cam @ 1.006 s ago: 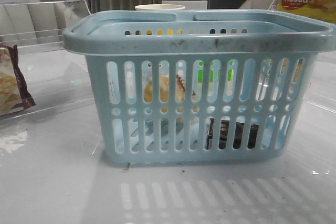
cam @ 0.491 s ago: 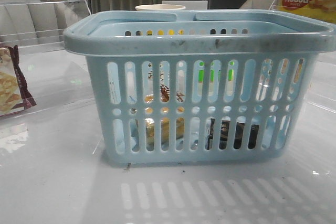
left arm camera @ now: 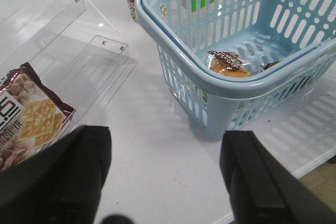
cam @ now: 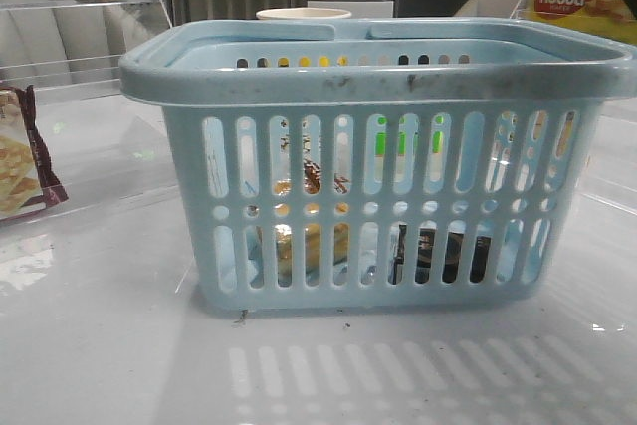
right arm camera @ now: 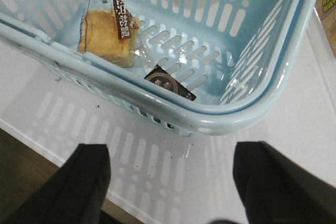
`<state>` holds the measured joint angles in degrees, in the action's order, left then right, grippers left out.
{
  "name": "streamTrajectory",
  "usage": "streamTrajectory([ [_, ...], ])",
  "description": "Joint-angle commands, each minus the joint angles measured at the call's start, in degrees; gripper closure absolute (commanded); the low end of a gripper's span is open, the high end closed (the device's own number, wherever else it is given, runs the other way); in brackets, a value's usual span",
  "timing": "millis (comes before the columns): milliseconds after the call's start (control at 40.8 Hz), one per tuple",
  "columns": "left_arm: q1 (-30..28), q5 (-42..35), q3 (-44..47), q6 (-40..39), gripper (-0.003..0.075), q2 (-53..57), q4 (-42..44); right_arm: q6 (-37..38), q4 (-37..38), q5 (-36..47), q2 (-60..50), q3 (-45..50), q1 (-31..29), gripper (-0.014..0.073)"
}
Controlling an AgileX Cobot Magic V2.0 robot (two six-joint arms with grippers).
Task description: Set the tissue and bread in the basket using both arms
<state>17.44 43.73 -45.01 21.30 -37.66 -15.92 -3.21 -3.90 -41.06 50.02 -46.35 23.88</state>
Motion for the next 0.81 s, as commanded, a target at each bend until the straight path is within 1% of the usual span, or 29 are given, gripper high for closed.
streamTrajectory([
  [0,-0.06,-3.97,-1.57,-0.64,0.0318,0.16,-1.42,-0.39,-0.24,4.05,-0.42,-1.58,-0.05,0.0061],
  [98,-0.06,-4.07,-1.57,-0.64,0.0421,0.16,-1.42,-0.39,-0.24,4.17,-0.42,-1.58,-0.05,0.0204],
  [196,-0.06,-4.07,-1.57,-0.64,0.0514,0.16,-1.42,-0.39,-0.24,4.12,-0.42,-1.58,-0.05,0.0379],
  [319,-0.06,-4.07,-1.57,-0.64,0.0605,0.16,-1.42,-0.39,0.02,4.17,-0.42,-1.58,-0.05,0.0533],
  [344,-0.06,-4.07,-1.57,-0.64,0.0623,0.16,-1.42,-0.39,0.15,4.17,-0.42,-1.58,-0.05,0.0546],
  [368,-0.06,-3.96,-1.57,-0.64,0.0632,0.16,-1.42,-0.39,0.41,4.17,-0.42,-1.58,-0.05,0.0535],
  [785,-0.06,-4.06,-1.57,-0.64,0.0629,0.16,-1.42,-0.39,0.88,3.88,-0.42,-1.58,-0.05,0.0536],
])
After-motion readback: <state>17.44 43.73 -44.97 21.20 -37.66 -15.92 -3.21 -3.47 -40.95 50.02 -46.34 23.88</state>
